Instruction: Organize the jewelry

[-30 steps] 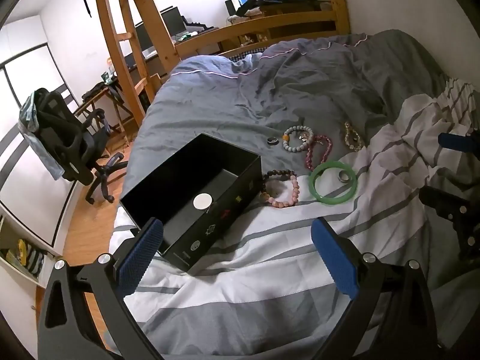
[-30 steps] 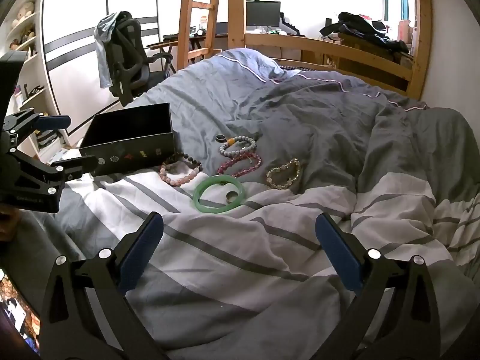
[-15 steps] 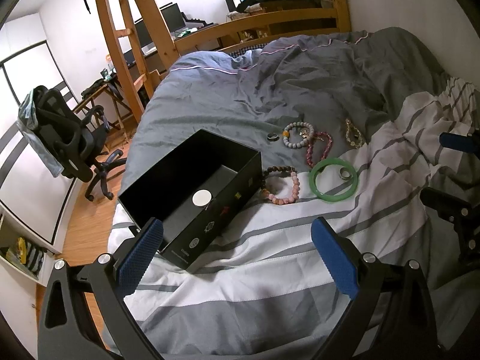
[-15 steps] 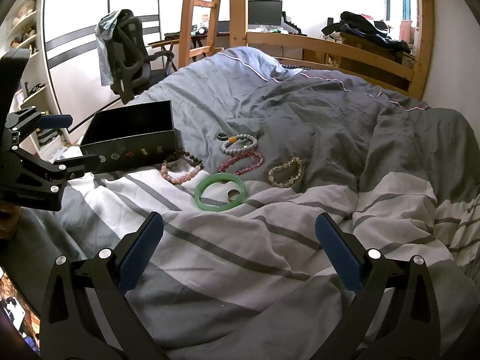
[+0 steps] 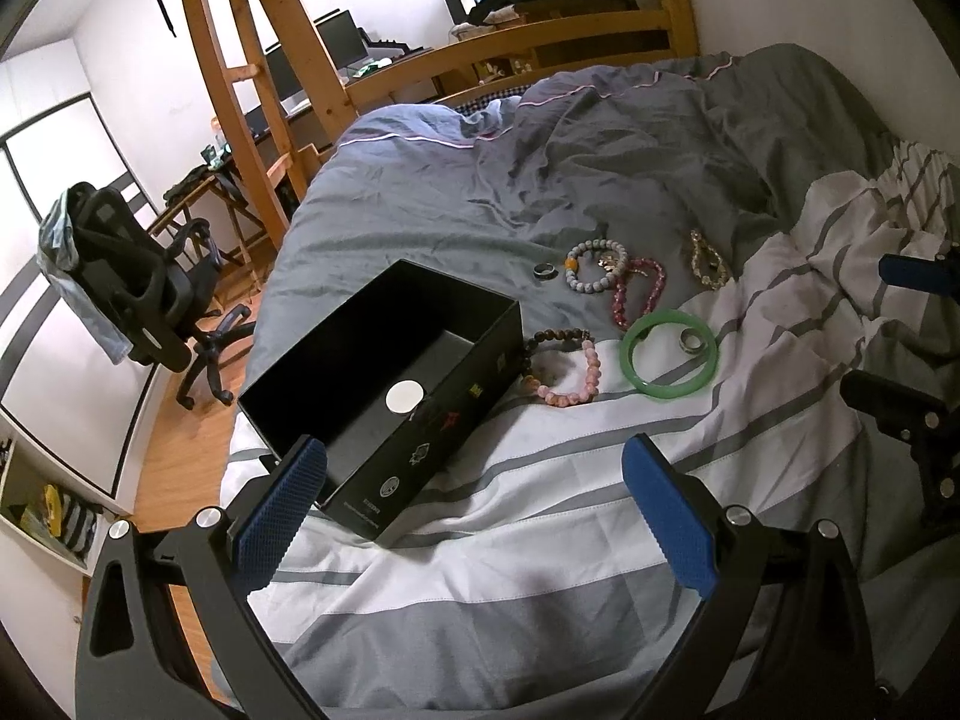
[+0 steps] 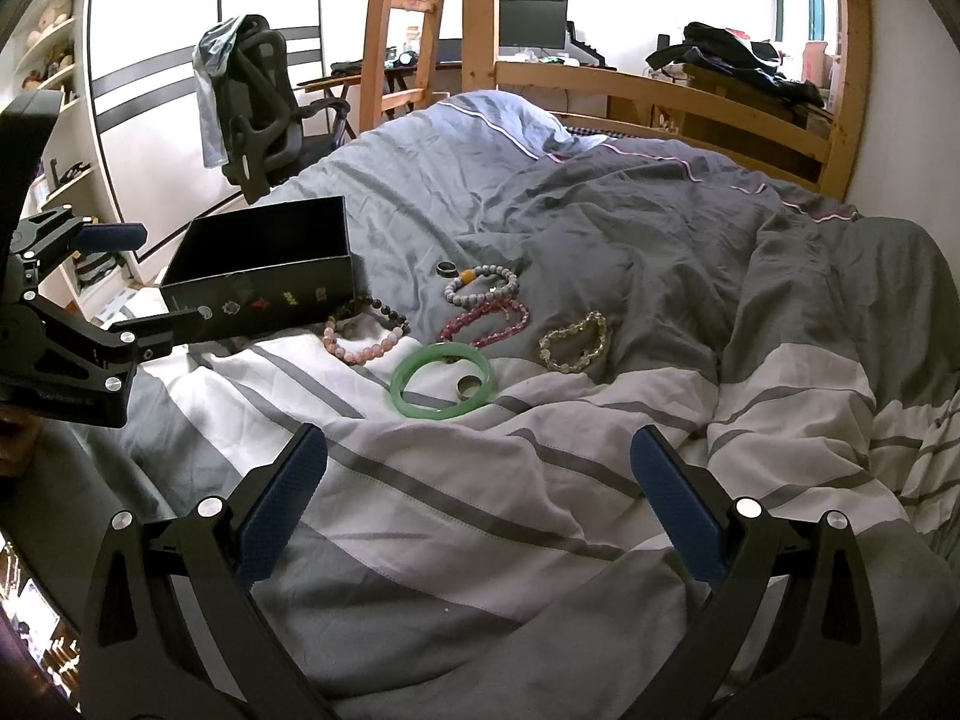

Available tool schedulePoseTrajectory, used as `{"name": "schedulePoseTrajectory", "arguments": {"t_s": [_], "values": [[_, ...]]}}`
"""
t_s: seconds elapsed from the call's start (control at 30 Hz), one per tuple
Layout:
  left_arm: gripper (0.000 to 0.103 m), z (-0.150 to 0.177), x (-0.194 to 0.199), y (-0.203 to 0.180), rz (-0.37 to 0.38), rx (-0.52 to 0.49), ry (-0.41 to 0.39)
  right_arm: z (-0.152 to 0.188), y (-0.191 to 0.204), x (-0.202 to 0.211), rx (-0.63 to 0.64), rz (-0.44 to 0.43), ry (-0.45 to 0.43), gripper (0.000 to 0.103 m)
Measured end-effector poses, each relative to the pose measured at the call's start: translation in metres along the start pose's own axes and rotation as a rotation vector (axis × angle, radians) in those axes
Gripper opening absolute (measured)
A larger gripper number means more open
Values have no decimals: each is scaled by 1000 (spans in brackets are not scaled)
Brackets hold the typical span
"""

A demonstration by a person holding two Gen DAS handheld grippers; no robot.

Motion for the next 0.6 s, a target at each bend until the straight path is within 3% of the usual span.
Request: {"name": "schedulePoseTrajectory", "arguments": {"t_s": [0.6], "values": [[97,3,-1,-1,-6,-6,-1,1,1,-1,1,1,4,100]]}}
Point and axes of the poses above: each gripper's, at about its wrist camera, not at the fingertips, and x roughly against the way its jaws point, y to its left, z to its underside, the point moved 6 cm from there along -x, roughly the way its jaws point, and after that the axes turned 14 degrees about -z, right-handed, at the moved point
